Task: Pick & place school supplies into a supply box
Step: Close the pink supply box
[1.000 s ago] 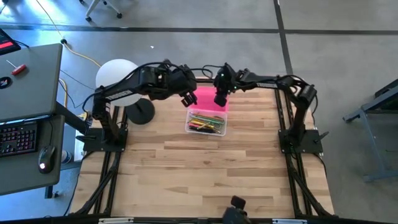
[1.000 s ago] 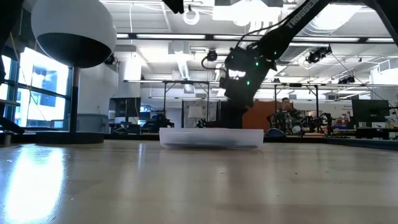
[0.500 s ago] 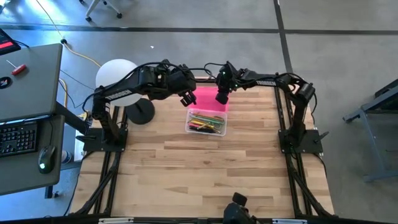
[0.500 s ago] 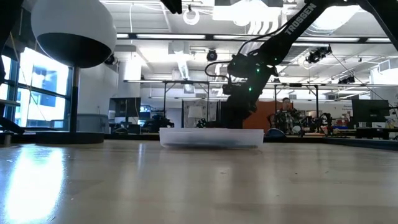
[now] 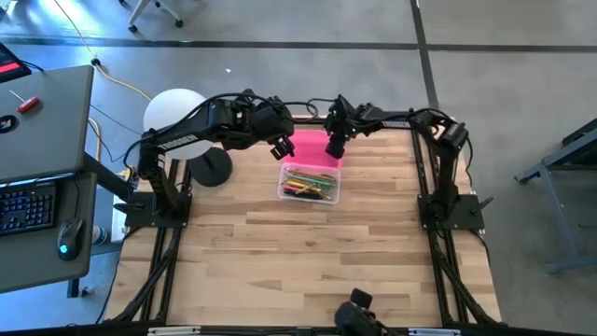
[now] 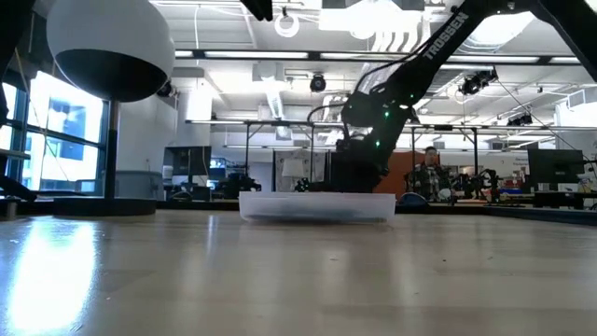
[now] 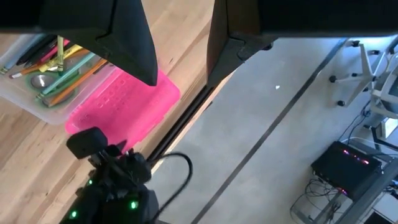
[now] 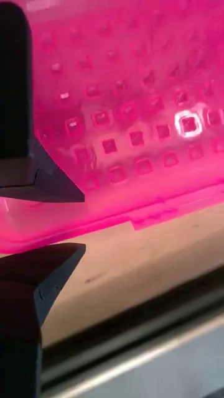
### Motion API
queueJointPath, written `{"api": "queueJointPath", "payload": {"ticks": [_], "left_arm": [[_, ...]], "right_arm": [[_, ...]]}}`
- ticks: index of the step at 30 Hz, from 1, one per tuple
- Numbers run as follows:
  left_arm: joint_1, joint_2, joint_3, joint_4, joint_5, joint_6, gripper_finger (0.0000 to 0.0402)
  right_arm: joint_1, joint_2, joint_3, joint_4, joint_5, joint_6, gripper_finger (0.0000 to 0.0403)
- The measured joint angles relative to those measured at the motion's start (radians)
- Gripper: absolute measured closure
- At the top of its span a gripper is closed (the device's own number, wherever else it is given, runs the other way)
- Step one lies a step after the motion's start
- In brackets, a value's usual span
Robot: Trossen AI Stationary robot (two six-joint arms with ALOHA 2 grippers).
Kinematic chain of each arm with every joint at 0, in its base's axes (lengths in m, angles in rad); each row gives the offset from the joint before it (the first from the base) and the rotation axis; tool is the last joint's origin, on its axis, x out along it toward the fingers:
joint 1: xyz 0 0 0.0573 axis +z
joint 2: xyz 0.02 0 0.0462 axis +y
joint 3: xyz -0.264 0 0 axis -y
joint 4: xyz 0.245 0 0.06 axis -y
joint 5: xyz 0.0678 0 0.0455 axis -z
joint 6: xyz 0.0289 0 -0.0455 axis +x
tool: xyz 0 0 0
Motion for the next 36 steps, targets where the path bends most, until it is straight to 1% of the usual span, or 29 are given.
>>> {"api": "queueJointPath", "payload": {"ticks": [4,7,10,15,17,19,22,26,29,31,36], "left_arm": [[0.0,0.001,0.0,0.002,0.0,0.0,0.0231],[0.0,0.003,0.0,0.002,0.0,-0.001,0.0231],[0.0,0.003,0.0,0.002,0.0,-0.002,0.0231],[0.0,0.003,0.0,0.003,-0.003,-0.003,0.0231],[0.0,0.003,0.0,0.003,-0.004,-0.003,0.0231],[0.0,0.003,0.0,0.003,-0.004,-0.003,0.0231],[0.0,0.003,0.0,0.003,-0.004,-0.006,0.0231],[0.0,0.003,0.0,0.003,-0.004,-0.025,0.0231],[0.0,0.003,0.0,0.003,-0.004,-0.026,0.0231],[0.0,0.003,0.0,0.003,-0.004,-0.029,0.0231],[0.0,0.003,0.0,0.003,-0.003,-0.053,0.0231]], "right_arm": [[0.0,0.034,-0.001,0.017,0.018,0.001,0.0309],[0.0,0.038,-0.001,0.024,0.049,0.003,0.0318],[0.001,0.037,-0.001,0.023,0.061,0.003,0.0338],[0.005,0.035,-0.001,0.0,0.048,0.001,0.0391],[0.012,0.033,-0.001,-0.007,0.054,0.011,0.0397],[0.029,0.03,-0.001,-0.017,0.069,0.017,0.0392],[0.063,0.015,-0.001,-0.03,0.137,0.005,0.0389],[0.119,-0.03,0.0,-0.067,0.233,-0.011,0.04],[0.165,-0.062,0.0,-0.1,0.299,-0.014,0.0397],[0.202,-0.086,0.0,-0.115,0.363,-0.015,0.0395],[0.308,-0.12,0.0,-0.122,0.571,-0.004,0.0401]]}}
